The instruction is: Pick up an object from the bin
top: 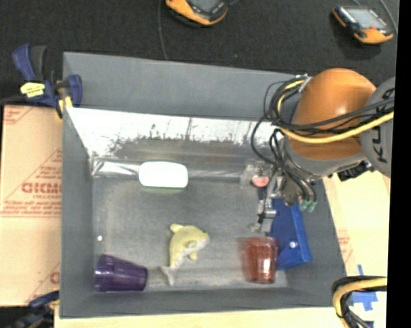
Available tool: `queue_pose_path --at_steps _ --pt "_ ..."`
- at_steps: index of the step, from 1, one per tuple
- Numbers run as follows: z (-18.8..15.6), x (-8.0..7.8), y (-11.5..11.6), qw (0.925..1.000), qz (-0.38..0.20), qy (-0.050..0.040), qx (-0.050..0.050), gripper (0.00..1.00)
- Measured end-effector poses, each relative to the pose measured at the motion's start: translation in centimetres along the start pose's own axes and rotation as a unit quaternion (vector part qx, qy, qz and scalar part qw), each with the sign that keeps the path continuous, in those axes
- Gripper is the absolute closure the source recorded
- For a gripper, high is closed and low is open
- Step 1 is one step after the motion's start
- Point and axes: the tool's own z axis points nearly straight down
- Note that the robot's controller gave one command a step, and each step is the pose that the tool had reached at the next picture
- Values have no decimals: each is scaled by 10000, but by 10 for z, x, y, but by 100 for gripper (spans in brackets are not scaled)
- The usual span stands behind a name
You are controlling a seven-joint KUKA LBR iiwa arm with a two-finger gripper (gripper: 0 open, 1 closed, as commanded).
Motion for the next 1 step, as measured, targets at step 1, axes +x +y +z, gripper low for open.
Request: queue_pose_path --at_steps 1 --pt "-3 -1 0 10000 -4 -35 4 0"
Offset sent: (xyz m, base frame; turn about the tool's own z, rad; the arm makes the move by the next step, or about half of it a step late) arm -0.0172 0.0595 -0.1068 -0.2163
